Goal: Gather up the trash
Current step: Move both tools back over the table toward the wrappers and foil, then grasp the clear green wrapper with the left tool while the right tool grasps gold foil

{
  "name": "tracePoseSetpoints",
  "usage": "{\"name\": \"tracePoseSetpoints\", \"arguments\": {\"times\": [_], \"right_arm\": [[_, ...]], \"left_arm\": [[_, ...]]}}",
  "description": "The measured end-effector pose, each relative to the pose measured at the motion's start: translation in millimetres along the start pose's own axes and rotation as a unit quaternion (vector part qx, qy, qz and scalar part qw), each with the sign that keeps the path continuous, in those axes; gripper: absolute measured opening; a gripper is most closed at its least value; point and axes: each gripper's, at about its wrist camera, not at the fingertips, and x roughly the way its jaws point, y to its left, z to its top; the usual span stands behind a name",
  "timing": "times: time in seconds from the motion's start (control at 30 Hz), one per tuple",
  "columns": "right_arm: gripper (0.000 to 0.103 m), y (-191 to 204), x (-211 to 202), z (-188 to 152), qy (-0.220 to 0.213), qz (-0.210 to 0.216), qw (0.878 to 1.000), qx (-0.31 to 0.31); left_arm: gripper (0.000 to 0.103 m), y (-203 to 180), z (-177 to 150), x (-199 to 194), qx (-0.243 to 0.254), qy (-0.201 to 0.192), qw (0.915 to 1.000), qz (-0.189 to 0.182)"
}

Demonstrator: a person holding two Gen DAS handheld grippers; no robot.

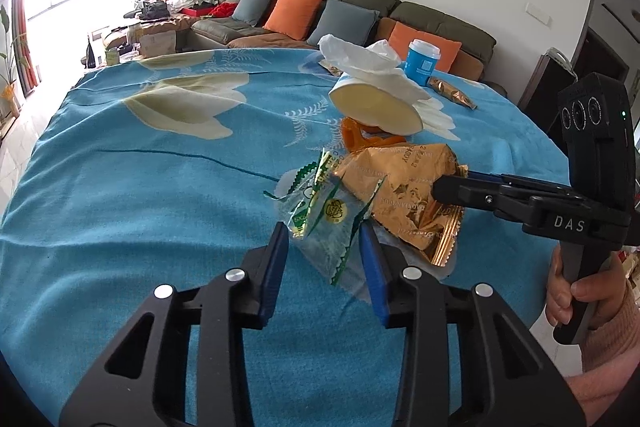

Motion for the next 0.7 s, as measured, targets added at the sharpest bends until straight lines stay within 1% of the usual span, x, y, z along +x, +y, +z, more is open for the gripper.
{"name": "tracePoseSetpoints", "arguments": {"times": [0.07, 0.1, 0.13, 0.37, 0.4, 0.7], "right_arm": [[0.024, -1, -1, 0, -0.001, 0.002, 1.000, 0.002], [0.019, -1, -3, 0, -0.001, 0.003, 1.000, 0.002], [0.016, -1, -3, 1, -0.002, 0.006, 1.000, 0.003], [0.014, 4, -9, 3, -0.011, 0.012, 1.000, -0.004], [0.013, 5, -10, 4, -0.012, 0.013, 1.000, -0.006], [0.012, 18, -15, 9, -0.023, 0.024, 0.999, -0.019]], "left_arm": [[0.035, 0, -1, -2, 0.005, -0.003, 1.0000, 0.001], [0.035, -1, -1, -4, 0.007, -0.005, 1.0000, 0.003], [0.035, -1, -2, -6, 0.008, -0.007, 0.9999, 0.002], [0.033, 7, -6, -20, -0.002, -0.021, 0.9998, -0.002], [0.033, 8, -6, -23, -0.004, -0.023, 0.9997, -0.001], [0.033, 22, -15, -45, -0.023, -0.040, 0.9989, 0.008]]}}
